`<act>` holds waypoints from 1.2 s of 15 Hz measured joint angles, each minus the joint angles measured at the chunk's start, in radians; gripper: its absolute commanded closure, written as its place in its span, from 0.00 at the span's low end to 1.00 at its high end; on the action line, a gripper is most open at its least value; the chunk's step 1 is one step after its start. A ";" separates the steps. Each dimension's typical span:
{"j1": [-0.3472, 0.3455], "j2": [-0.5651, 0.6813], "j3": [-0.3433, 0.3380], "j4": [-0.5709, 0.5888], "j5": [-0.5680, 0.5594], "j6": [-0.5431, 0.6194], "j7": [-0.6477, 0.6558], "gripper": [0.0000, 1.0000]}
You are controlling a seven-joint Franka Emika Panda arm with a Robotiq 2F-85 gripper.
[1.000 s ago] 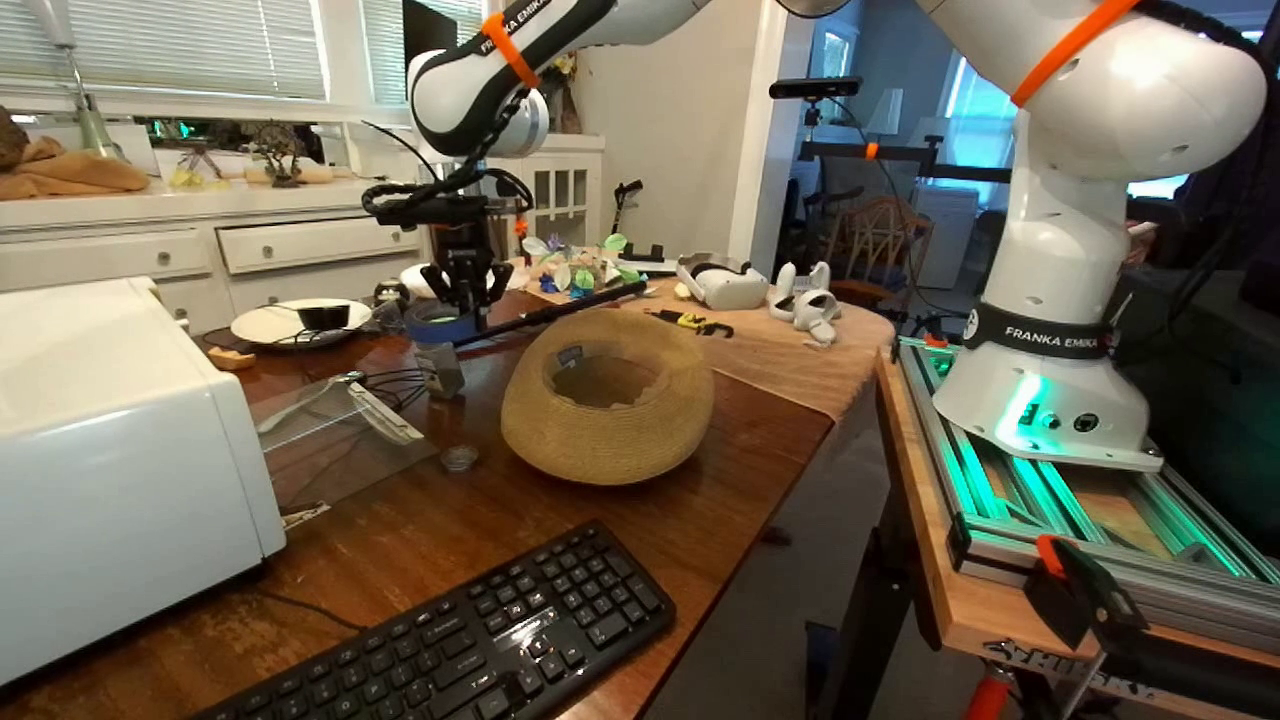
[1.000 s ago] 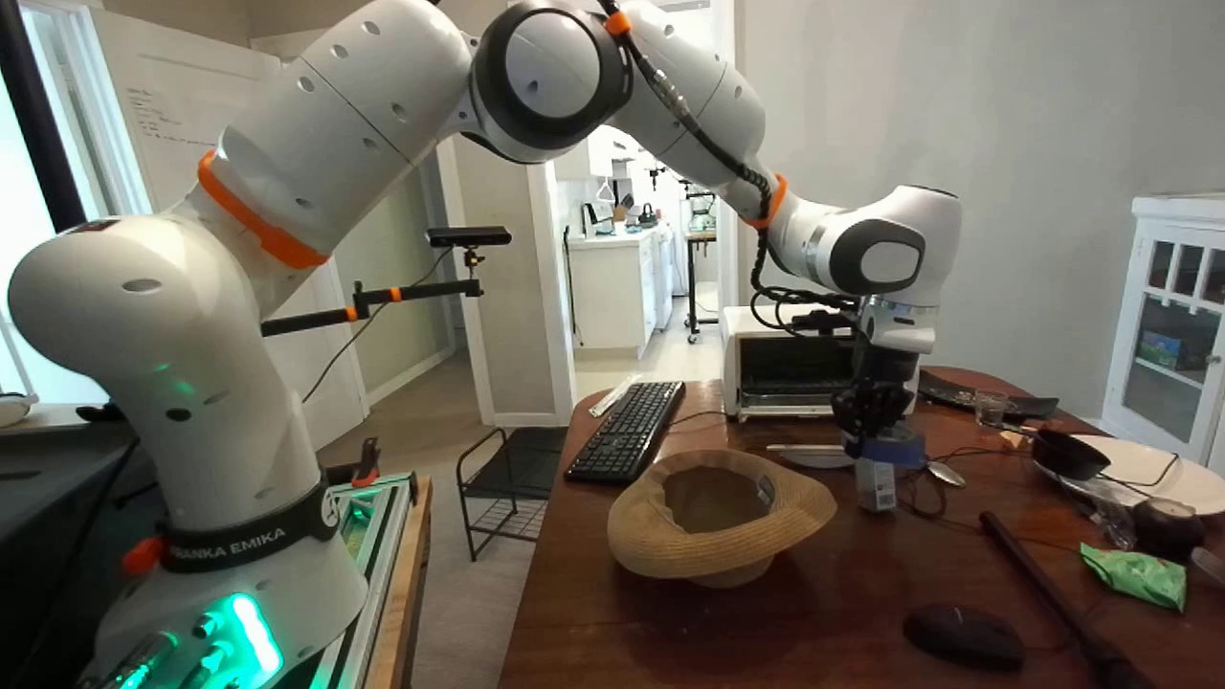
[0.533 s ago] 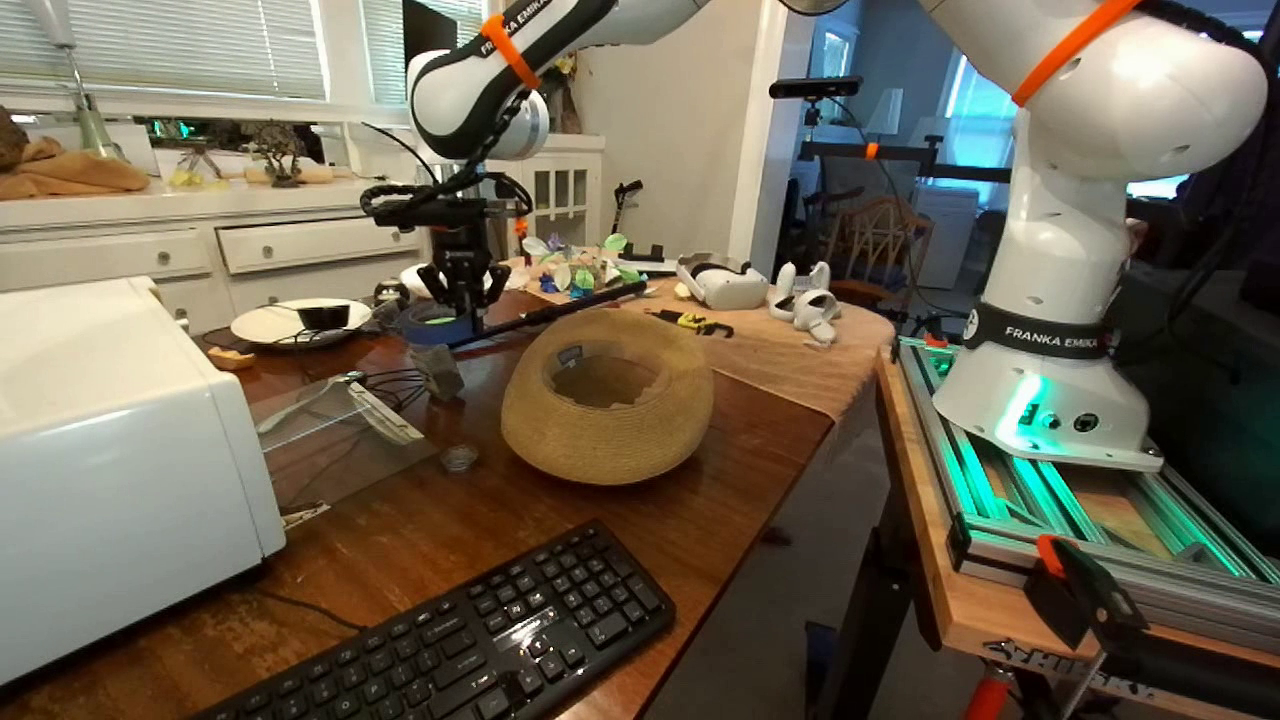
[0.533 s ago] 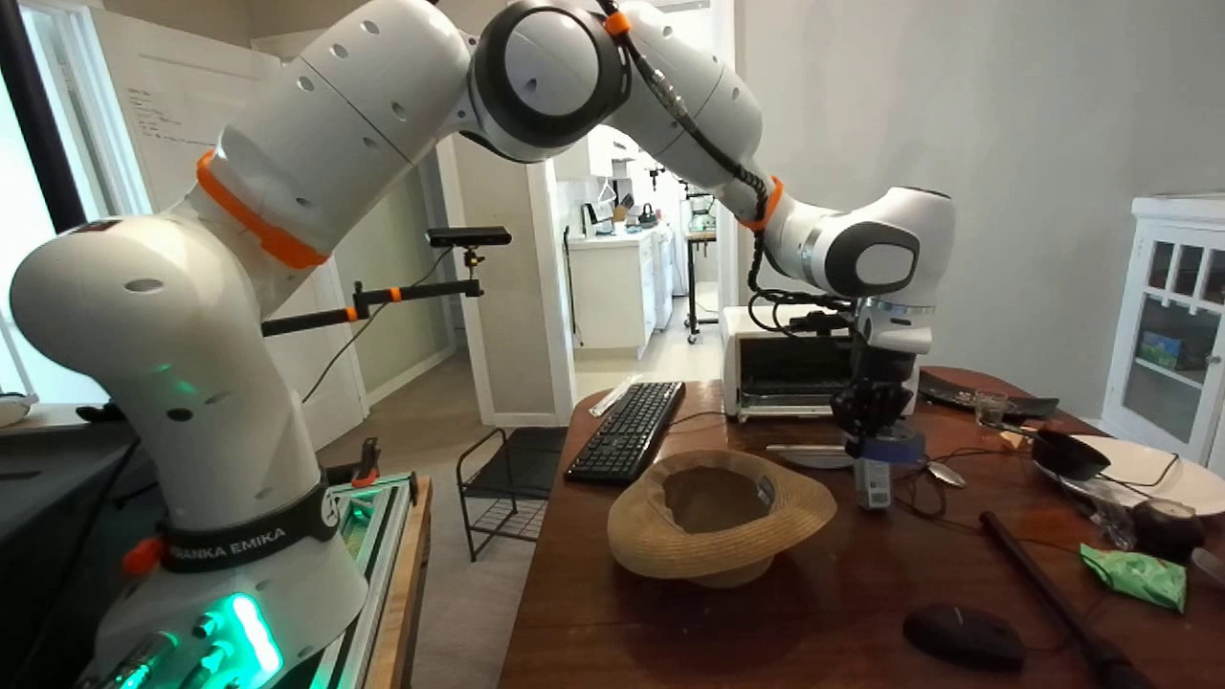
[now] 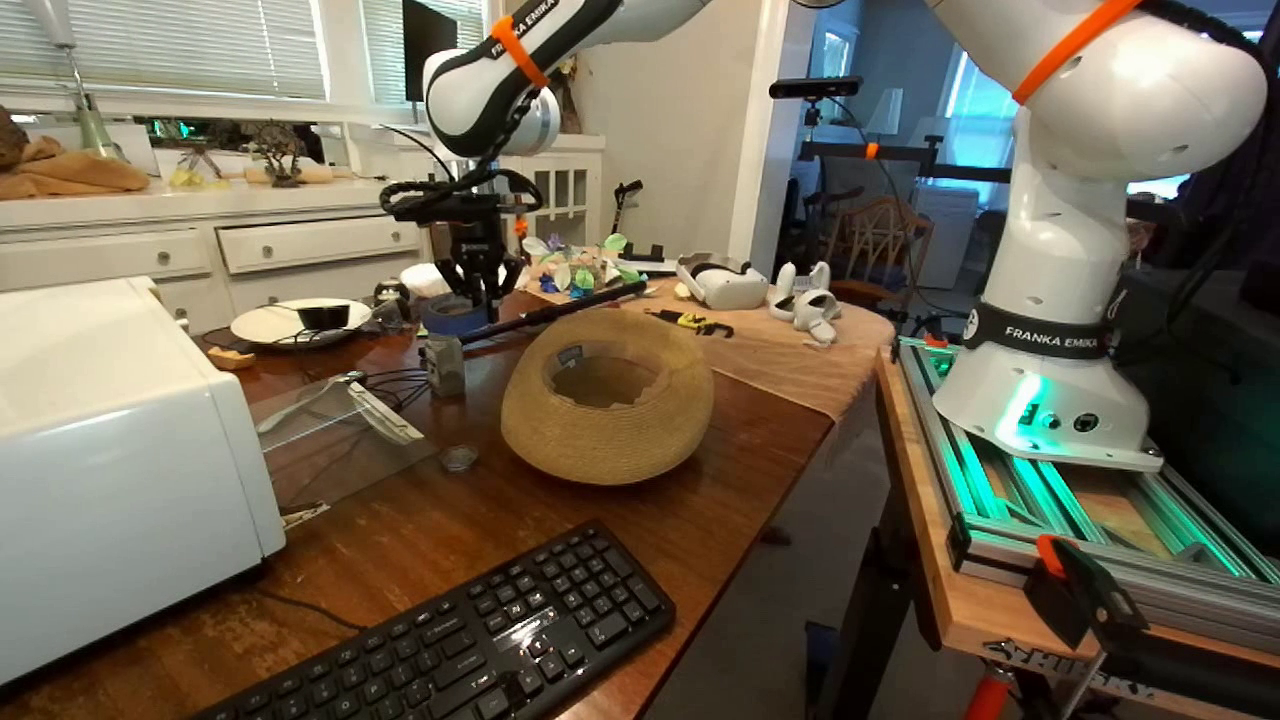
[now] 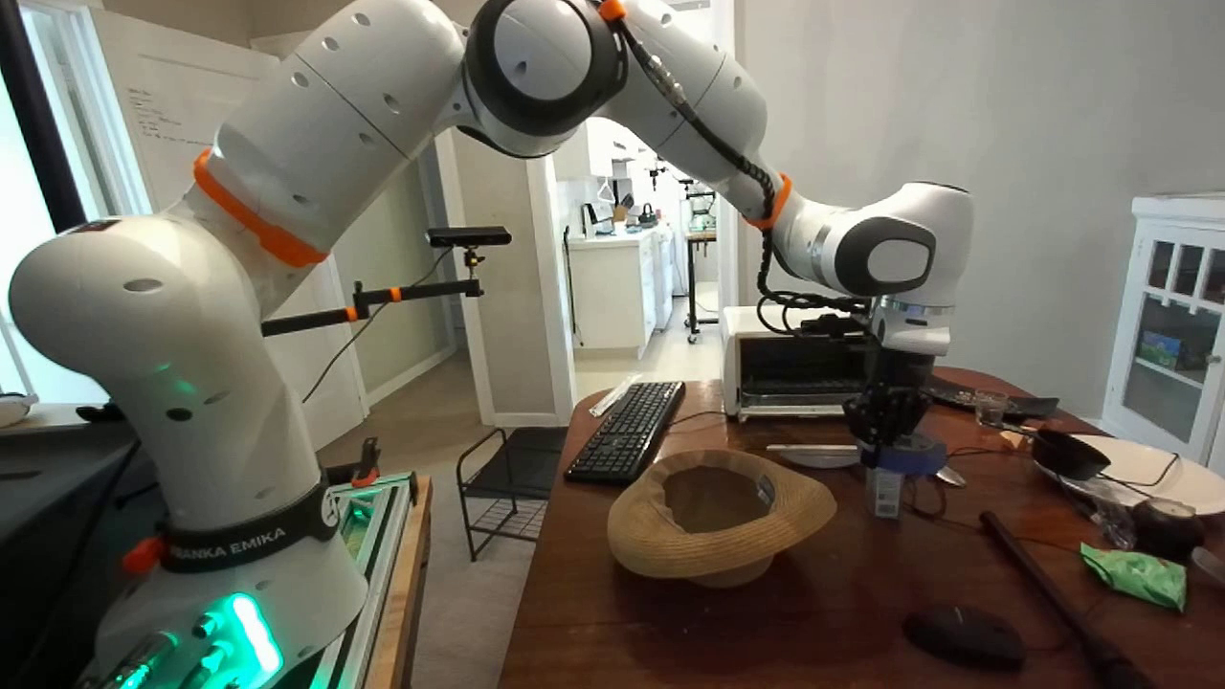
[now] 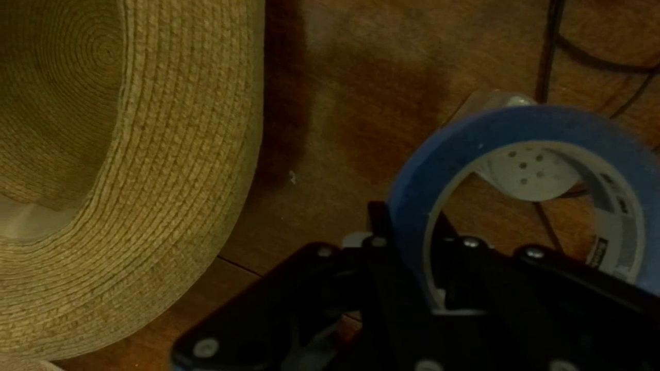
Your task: Put the blue tape around the bottle, then move the hat to the right, then put the lid in the tape
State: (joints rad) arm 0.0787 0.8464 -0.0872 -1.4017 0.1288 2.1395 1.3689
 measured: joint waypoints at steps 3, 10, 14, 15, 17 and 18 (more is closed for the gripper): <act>0.001 -0.011 0.003 -0.016 0.000 0.000 0.000 0.95; 0.010 -0.074 0.028 -0.076 0.000 0.001 -0.012 0.95; 0.011 -0.093 0.039 -0.109 0.000 0.005 -0.028 0.95; 0.011 -0.092 0.041 -0.119 0.000 0.016 -0.036 0.95; 0.011 -0.082 0.045 -0.132 0.000 0.044 -0.052 0.95; 0.011 -0.075 0.048 -0.134 0.000 0.061 -0.060 0.95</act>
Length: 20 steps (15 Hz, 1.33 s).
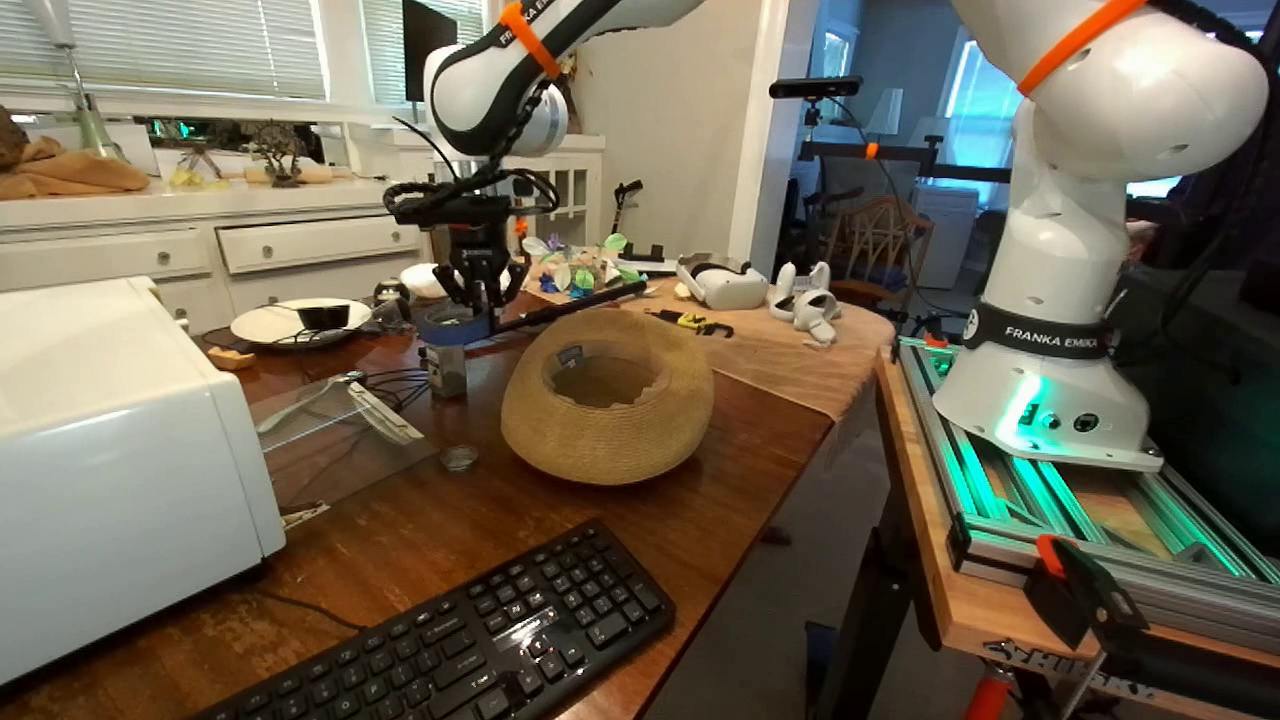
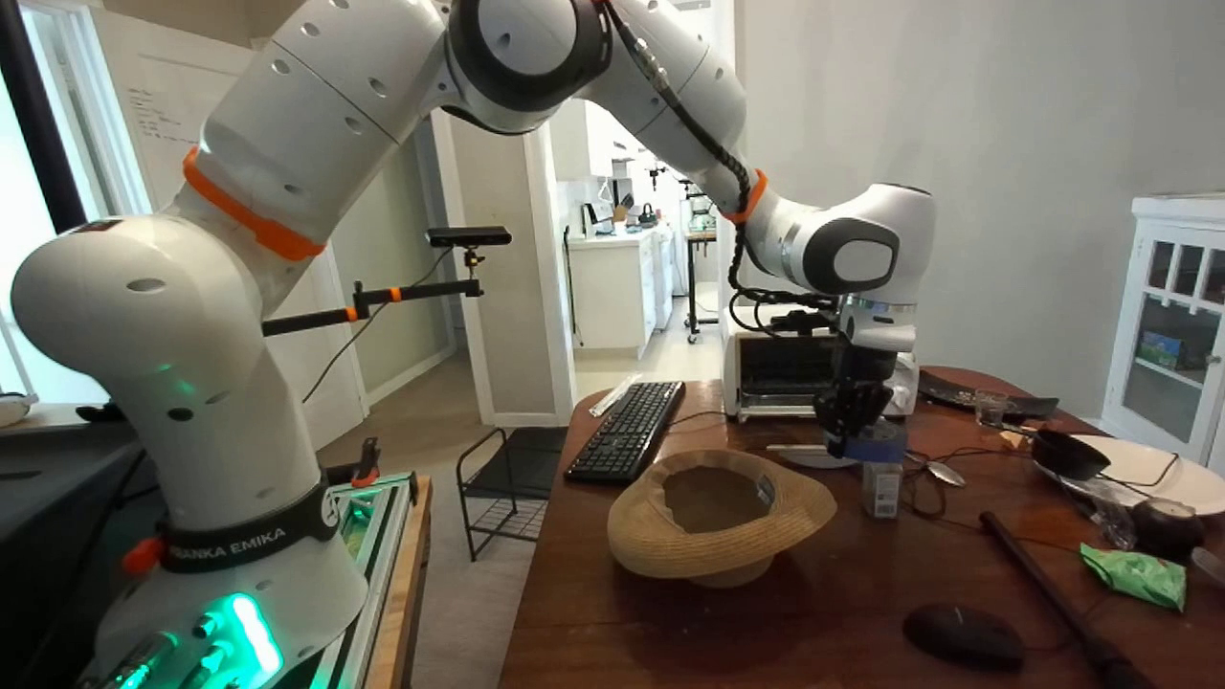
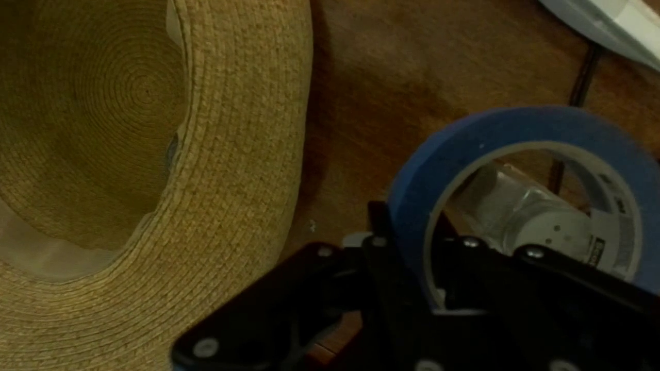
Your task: Put the blue tape around the bottle, then move the hat to the right, then put the lid in the tape
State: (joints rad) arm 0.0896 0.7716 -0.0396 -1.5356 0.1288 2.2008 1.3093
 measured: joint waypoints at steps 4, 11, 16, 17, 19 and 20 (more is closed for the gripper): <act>0.000 0.016 0.018 0.000 0.002 0.069 -0.028 0.95; -0.001 -0.001 0.032 0.000 0.018 0.092 -0.041 0.95; -0.005 0.008 0.024 0.000 0.018 0.092 -0.041 0.95; -0.004 0.013 0.024 0.000 0.018 0.092 -0.041 0.95; -0.003 0.025 0.024 0.001 0.018 0.092 -0.041 0.95; -0.003 0.029 0.024 0.002 0.018 0.092 -0.041 0.95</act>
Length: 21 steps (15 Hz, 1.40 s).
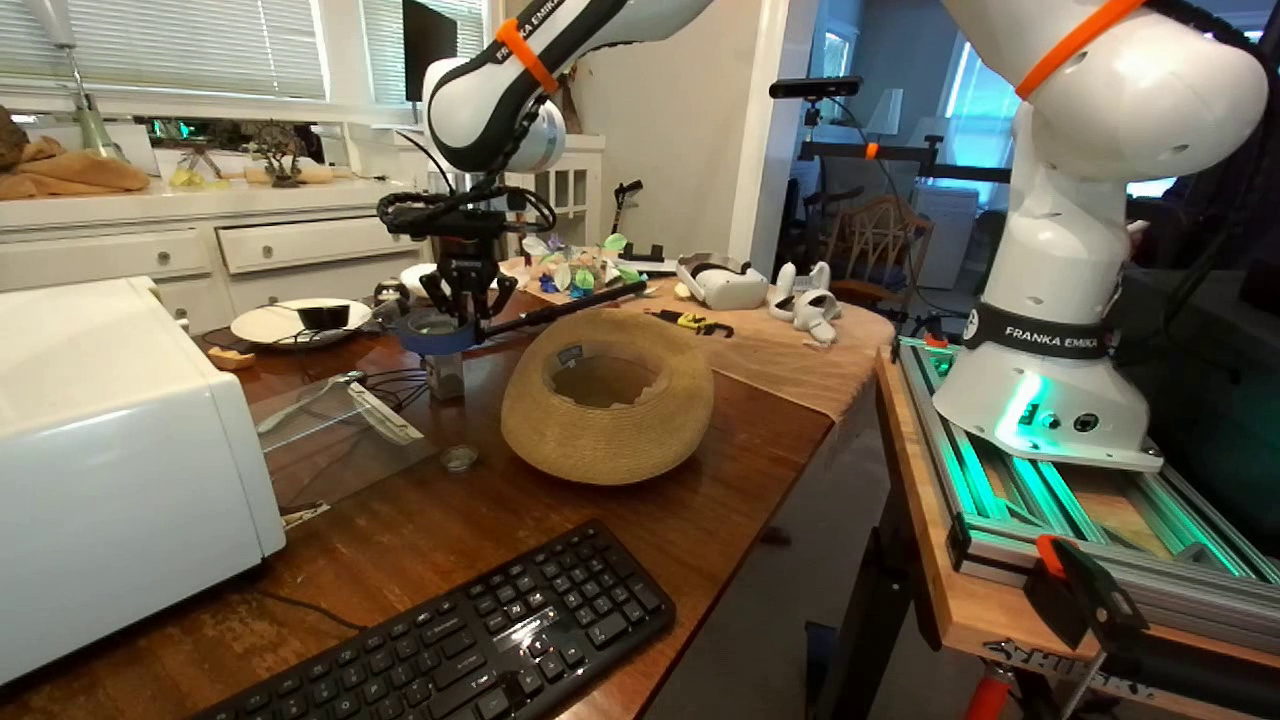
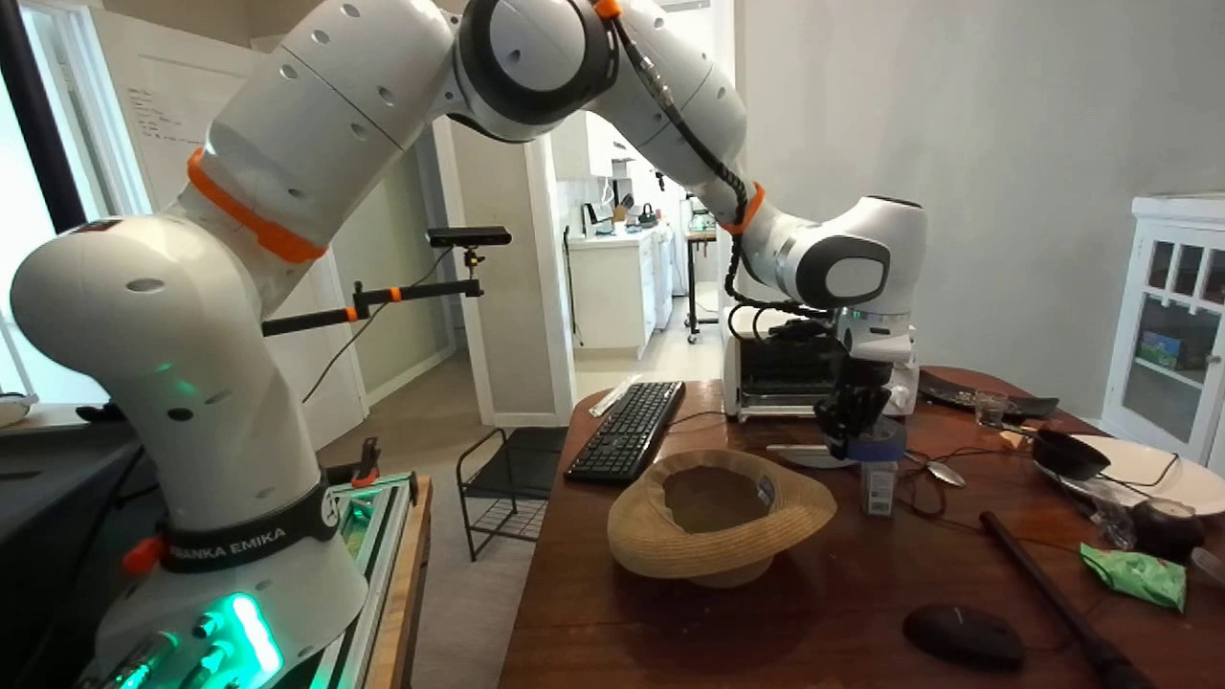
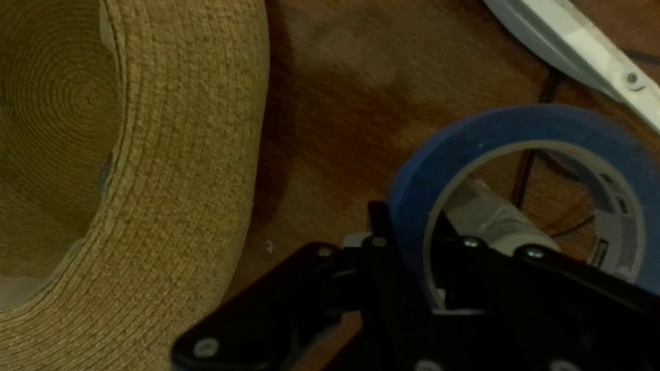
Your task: Put the blue tape around the bottle, then move the hat to the right, then put the lid in the tape
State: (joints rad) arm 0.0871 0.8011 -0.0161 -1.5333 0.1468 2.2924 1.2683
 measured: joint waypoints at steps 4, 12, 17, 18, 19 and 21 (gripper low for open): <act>0.000 0.003 -0.003 0.008 0.000 0.000 0.000 0.95; -0.004 0.013 -0.014 0.016 0.000 0.000 0.001 0.95; -0.004 0.023 -0.019 0.016 0.000 -0.001 0.005 0.32; -0.004 0.023 -0.019 0.016 0.000 -0.001 0.006 0.23; -0.004 0.023 -0.019 0.016 0.000 -0.001 0.006 0.17; -0.003 0.023 -0.019 0.019 0.000 -0.001 0.006 0.02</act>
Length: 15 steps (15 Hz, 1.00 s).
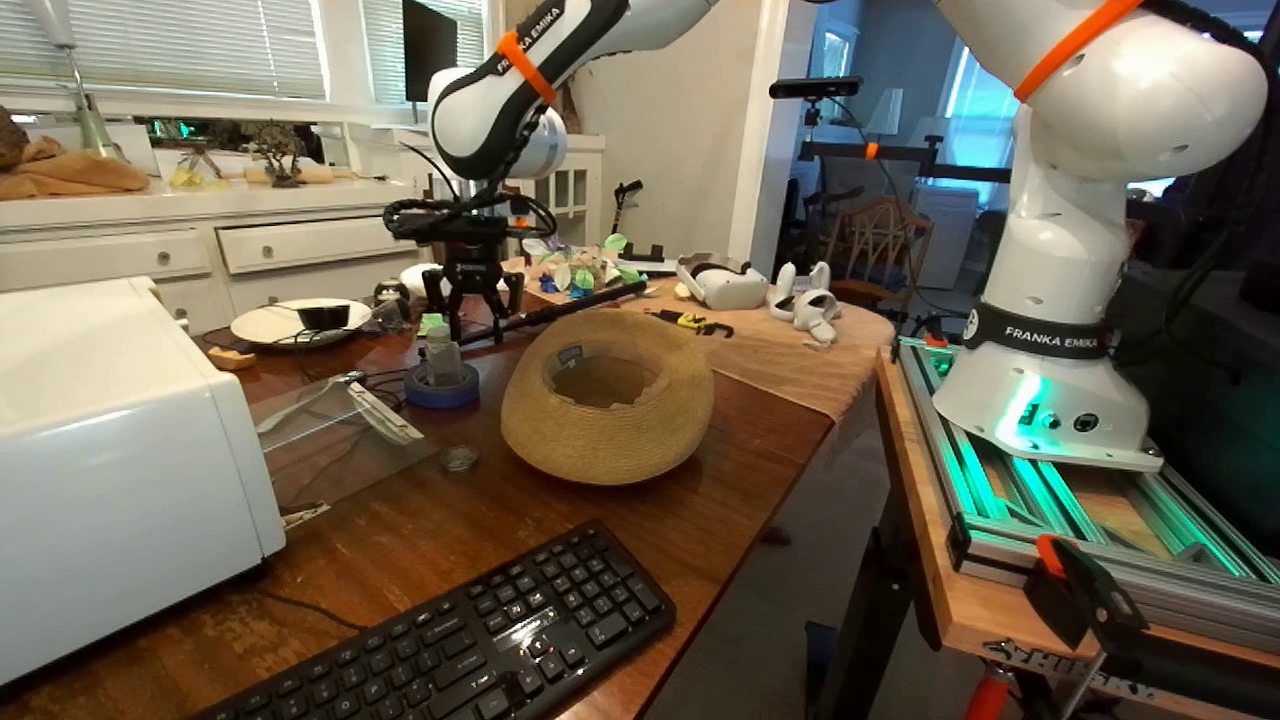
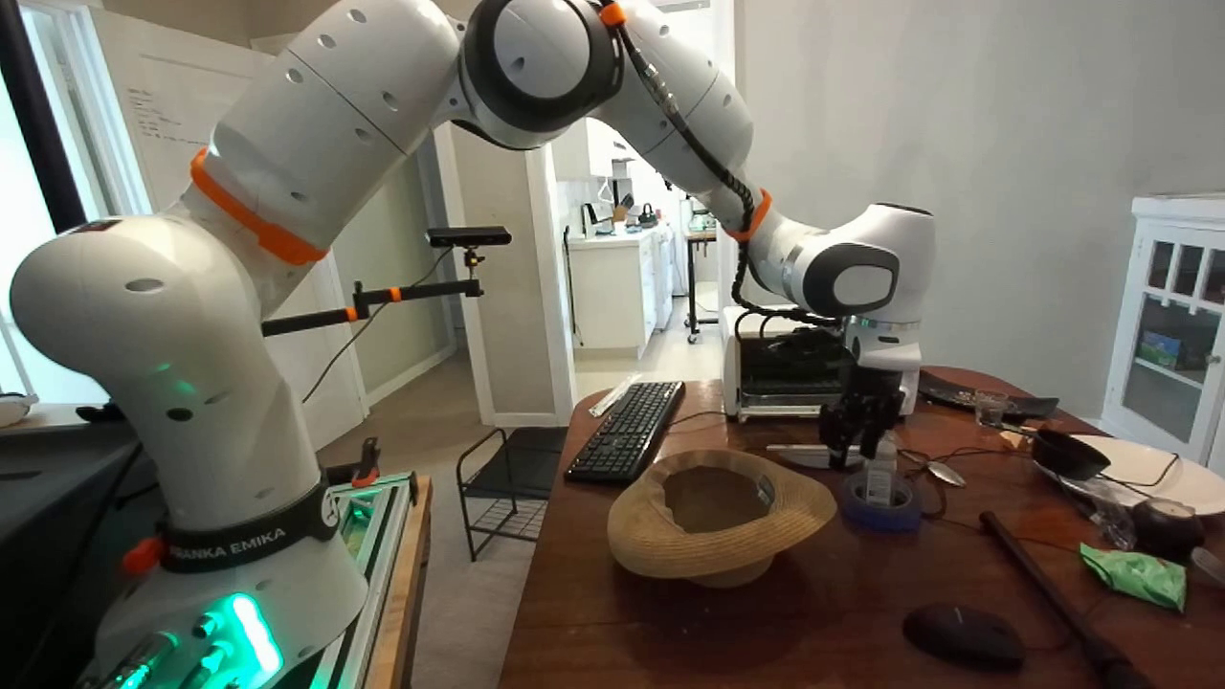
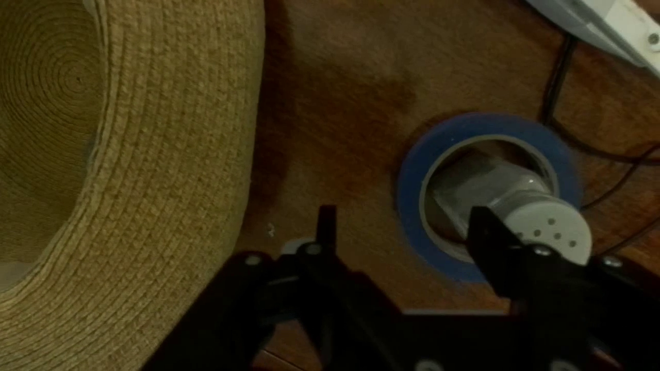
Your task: Put the blue tape around the bottle, then move the hat to the right, then put the lid in the tape
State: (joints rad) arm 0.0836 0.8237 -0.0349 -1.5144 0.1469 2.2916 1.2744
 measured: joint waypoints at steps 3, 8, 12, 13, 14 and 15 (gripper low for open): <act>0.001 -0.011 0.000 0.004 0.000 -0.004 0.001 0.00; 0.005 -0.094 0.006 -0.027 0.000 -0.126 -0.007 0.01; 0.003 -0.177 -0.003 -0.106 -0.013 -0.257 -0.046 0.00; 0.001 -0.188 -0.007 -0.133 -0.014 -0.277 -0.067 0.00; -0.001 -0.195 -0.011 -0.161 -0.014 -0.285 -0.089 0.00; -0.003 -0.197 -0.014 -0.190 -0.014 -0.285 -0.109 0.00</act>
State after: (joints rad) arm 0.0807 0.6271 -0.0490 -1.7048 0.1326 2.0067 1.1654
